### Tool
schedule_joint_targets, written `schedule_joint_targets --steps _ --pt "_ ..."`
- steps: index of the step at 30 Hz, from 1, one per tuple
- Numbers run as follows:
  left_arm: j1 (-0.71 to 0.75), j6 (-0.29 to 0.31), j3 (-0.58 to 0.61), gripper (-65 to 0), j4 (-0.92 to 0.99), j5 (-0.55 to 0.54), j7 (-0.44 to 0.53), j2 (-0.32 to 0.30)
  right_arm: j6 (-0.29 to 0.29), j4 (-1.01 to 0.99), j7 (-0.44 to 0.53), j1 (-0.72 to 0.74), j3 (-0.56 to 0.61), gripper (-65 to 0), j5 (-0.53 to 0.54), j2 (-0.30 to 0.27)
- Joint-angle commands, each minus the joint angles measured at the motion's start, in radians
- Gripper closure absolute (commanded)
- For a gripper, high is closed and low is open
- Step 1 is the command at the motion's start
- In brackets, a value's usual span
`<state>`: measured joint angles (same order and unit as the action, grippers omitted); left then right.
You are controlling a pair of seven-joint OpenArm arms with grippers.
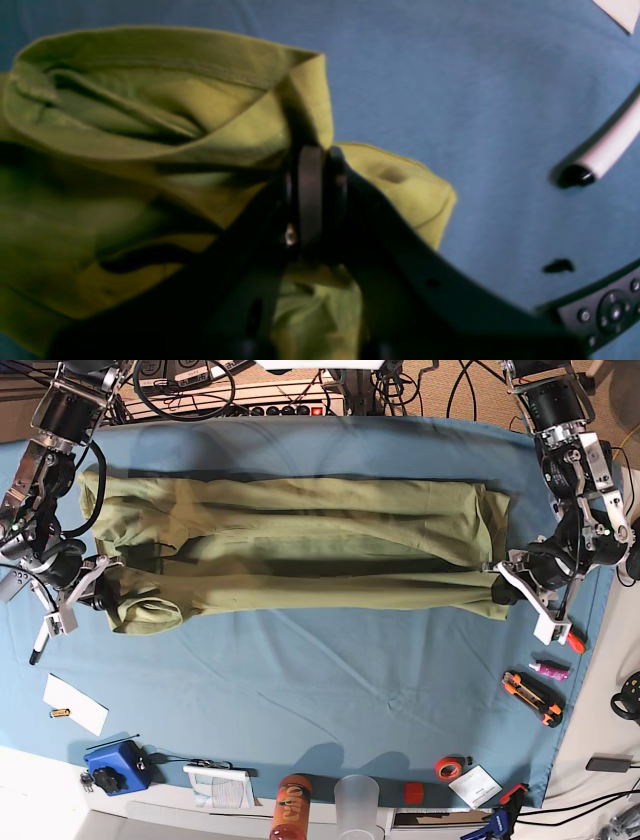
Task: Layout the t-shirt on the table in an organized manner, then fold the t-shirt properly
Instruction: 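Fold the hem edge over toward the shoulder edge with both grippers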
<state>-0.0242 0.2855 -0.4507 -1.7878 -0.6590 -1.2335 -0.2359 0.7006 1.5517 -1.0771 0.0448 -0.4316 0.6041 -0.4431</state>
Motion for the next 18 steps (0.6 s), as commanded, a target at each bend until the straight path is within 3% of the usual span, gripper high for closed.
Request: schedule_joint_targets --steps 1,5,10,18 --pt "-0.003 0.004 -0.014 0.0 -0.021 -0.039 0.009 -0.011 -0.002 0.02 0.015 0.001 -0.009 0.0 0.018 -0.019" --pt "0.039 0.057 -0.051 0.0 -0.049 -0.121 -0.008 -0.011 -0.002 0.027 0.014 -0.032 -0.018 0.0 0.036 -0.019" --pt "0.078 0.08 -0.069 0.0 -0.065 -0.165 -0.007 -0.011 -0.002 0.084 0.005 -0.074 -0.054 0.0 0.039 -0.019" --pt "0.111 0.079 -0.069 0.0 -0.065 -0.172 -0.024 -0.011 -0.002 0.171 -0.027 -0.187 -0.097 0.0 0.069 -0.014"
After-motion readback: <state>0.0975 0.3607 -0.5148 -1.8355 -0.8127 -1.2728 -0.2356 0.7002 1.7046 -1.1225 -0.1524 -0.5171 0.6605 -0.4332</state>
